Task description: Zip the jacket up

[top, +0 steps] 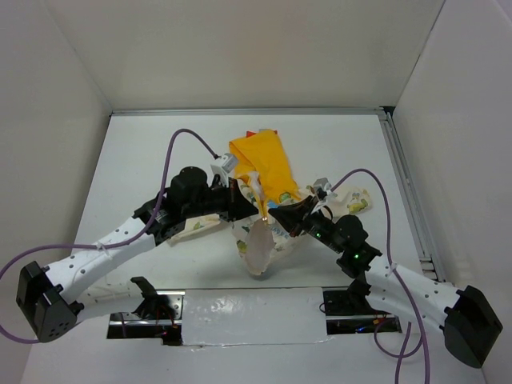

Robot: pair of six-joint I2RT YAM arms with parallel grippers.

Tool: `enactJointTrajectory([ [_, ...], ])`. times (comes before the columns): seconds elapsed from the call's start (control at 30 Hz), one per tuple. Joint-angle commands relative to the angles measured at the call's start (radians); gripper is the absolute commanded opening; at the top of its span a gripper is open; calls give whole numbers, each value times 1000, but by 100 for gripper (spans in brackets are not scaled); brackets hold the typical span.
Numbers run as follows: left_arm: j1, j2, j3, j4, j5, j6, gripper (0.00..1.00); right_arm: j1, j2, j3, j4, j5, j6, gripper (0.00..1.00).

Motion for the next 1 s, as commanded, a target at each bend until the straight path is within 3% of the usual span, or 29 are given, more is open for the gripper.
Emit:
enactJointTrajectory([
  [0.0,4,-2,5,91,53,23,0,-4,8,26,89,0,12,0],
  [0.53,7,26,23,58,-17,8,0,-5,-27,33,52,18,20,0],
  [0.97,7,22,9,81,13,14,0,-7,-9,42,61,28,32,0],
])
